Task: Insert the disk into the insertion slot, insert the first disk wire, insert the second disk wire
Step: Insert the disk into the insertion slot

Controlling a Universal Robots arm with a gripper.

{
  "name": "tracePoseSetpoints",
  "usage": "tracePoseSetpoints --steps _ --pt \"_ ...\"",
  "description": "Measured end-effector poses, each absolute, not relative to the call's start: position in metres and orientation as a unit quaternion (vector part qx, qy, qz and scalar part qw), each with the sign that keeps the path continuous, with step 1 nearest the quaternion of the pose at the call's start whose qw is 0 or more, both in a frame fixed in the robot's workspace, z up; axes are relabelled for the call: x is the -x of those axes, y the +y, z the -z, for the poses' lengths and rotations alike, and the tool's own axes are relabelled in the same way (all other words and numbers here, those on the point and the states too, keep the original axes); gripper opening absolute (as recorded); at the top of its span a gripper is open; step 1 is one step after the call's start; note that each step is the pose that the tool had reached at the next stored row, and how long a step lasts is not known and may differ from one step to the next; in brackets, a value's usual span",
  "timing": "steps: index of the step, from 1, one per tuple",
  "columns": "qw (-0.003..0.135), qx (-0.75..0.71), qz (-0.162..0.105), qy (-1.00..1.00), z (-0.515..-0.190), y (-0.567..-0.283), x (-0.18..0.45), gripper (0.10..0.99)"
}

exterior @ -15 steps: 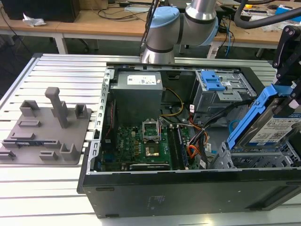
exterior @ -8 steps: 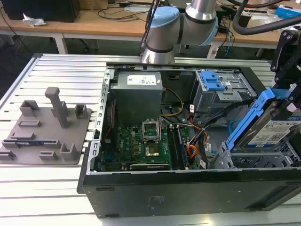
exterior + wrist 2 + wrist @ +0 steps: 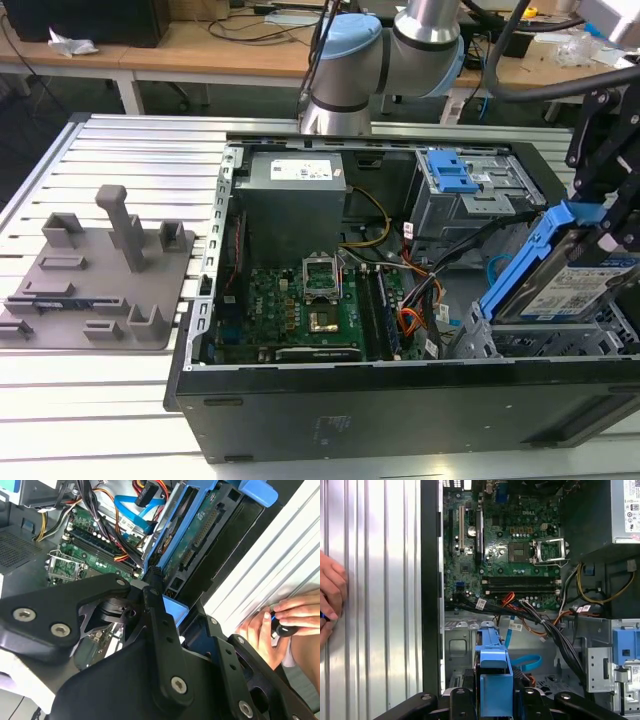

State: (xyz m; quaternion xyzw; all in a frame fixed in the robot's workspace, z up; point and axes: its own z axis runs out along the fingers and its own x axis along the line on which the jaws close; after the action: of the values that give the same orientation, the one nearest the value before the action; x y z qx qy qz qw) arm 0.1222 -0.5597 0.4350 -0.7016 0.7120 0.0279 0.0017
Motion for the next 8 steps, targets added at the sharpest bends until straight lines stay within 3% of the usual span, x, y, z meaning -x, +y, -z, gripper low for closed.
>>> tracePoseSetpoints --steps 8 --pt "0.002 0.702 -0.028 0.712 -0.416 -0.56 -0.122 0.365"
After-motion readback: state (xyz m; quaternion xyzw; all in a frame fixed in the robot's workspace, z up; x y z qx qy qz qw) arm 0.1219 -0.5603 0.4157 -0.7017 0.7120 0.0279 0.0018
